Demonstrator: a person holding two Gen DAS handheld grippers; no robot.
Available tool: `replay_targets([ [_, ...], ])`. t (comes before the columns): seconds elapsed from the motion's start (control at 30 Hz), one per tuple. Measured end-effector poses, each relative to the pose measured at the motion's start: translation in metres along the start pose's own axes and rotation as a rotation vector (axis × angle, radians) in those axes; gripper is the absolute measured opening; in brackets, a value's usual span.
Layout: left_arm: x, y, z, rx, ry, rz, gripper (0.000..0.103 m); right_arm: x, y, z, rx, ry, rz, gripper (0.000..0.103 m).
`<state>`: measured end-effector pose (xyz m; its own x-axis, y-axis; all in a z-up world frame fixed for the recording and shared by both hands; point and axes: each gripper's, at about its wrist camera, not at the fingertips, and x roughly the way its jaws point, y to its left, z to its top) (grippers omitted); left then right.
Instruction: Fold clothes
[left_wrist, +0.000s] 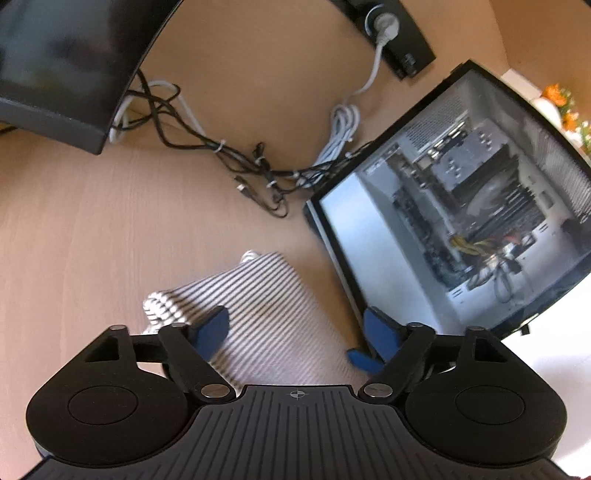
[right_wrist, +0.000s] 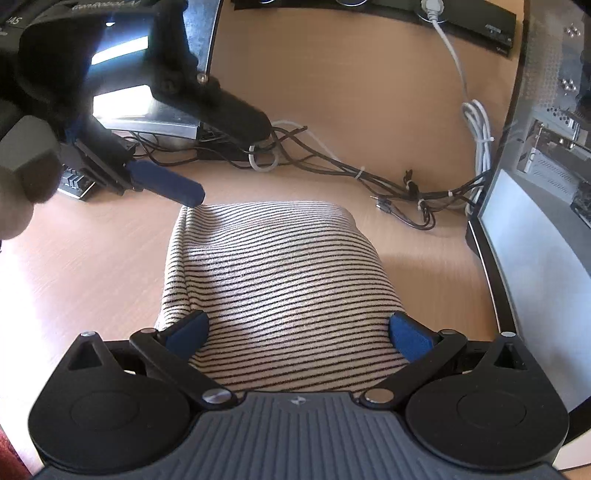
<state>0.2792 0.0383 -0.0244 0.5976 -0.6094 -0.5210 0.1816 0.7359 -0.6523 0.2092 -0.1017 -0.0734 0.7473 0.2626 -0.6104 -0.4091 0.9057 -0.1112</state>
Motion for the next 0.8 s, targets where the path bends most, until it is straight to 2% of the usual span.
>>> replay_targets([
  [0.1,0.008,0.007,-0.002,-0.001,0.04,0.028,0.074,-0.011,0.0,0.006,0.021,-0.017,0.003,0.103],
  [0.17,0.013,0.013,-0.004,-0.01,0.054,0.034,0.073,-0.017,0.003,0.007,0.025,-0.029,0.02,0.103],
  [0.27,0.017,0.02,-0.004,-0.018,0.063,0.022,0.074,-0.006,0.009,0.001,0.028,0.021,0.02,0.103],
  [0.43,0.021,0.03,-0.001,-0.02,0.078,-0.016,0.075,0.003,0.021,0.004,0.009,0.05,-0.03,0.103],
  [0.6,0.023,0.034,-0.001,-0.021,0.07,-0.041,0.077,0.008,0.026,0.009,-0.012,0.071,-0.062,0.103],
  [0.73,0.02,0.032,0.0,-0.034,0.044,-0.03,0.078,0.009,0.019,0.017,-0.033,0.092,-0.024,0.103],
  [0.8,0.008,0.026,-0.003,-0.038,0.002,0.002,0.078,0.008,0.014,0.019,-0.041,0.093,0.006,0.103],
])
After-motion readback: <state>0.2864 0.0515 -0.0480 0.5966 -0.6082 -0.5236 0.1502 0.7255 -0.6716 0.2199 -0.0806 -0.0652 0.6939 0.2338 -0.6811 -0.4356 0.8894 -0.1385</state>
